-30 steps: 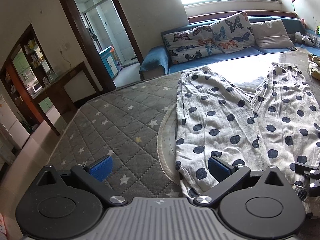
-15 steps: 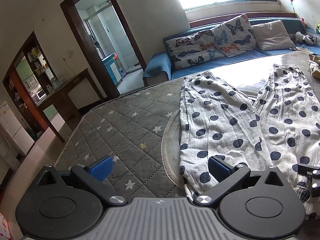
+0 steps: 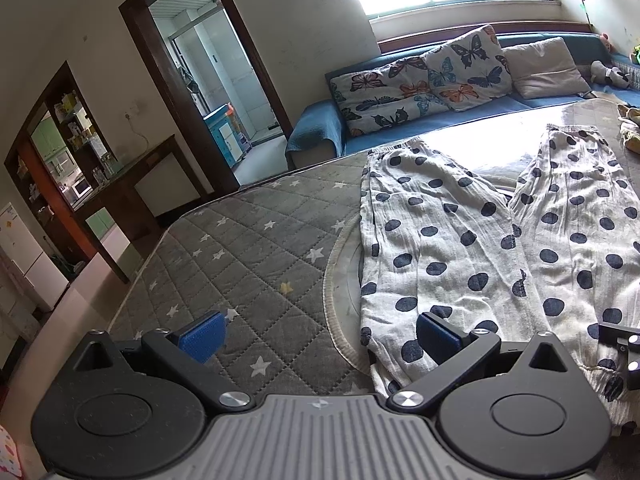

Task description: Fold clothes

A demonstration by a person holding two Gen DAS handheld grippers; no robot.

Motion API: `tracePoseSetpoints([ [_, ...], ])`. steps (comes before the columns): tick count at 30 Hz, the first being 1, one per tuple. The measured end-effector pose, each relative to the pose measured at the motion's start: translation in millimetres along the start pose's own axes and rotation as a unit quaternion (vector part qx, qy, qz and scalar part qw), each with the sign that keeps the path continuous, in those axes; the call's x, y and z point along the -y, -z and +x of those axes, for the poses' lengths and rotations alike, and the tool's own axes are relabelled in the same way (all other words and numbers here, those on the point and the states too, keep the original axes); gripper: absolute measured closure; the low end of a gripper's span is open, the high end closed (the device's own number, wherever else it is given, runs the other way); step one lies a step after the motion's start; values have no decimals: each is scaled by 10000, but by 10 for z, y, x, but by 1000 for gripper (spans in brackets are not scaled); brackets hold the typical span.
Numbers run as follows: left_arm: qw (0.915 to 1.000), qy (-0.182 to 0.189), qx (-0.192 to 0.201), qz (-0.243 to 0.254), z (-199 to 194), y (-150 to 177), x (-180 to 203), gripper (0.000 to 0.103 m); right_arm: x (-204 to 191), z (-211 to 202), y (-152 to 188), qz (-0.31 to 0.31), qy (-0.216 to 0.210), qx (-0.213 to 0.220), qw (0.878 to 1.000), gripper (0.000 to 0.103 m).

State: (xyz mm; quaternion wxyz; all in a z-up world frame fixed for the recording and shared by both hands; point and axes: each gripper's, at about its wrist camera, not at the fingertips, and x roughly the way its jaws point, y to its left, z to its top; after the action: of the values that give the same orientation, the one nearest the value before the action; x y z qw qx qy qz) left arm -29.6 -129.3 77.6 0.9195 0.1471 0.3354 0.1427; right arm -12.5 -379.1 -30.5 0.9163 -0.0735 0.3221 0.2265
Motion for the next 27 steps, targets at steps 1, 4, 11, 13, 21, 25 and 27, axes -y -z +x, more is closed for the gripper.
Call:
tracePoseSetpoints([
  [1,10000,-2,-2,-5,0,2,-2,0,0,0,0,0,0,0,10000,0],
  [4,10000,-9,-4,-12,-2,8,-6,0,0,0,0,0,0,0,10000,0],
  [11,10000,-9,2,-7,-3,16,-7,0,0,1,0,-1,-1,0,10000,0],
  [13,10000,-20,3,1,-3,17,-8,0,1,1,0,-1,-1,0,10000,0],
  [21,10000,-34,-2,18,13,24,-3,0,-5,-5,1,-9,8,2,10000,0],
  [25,10000,-31,-12,16,28,27,-4,0,-4,-5,1,-8,11,2,10000,0],
  [27,10000,-20,-30,18,44,30,-3,0,-3,-5,0,-6,12,1,10000,0],
])
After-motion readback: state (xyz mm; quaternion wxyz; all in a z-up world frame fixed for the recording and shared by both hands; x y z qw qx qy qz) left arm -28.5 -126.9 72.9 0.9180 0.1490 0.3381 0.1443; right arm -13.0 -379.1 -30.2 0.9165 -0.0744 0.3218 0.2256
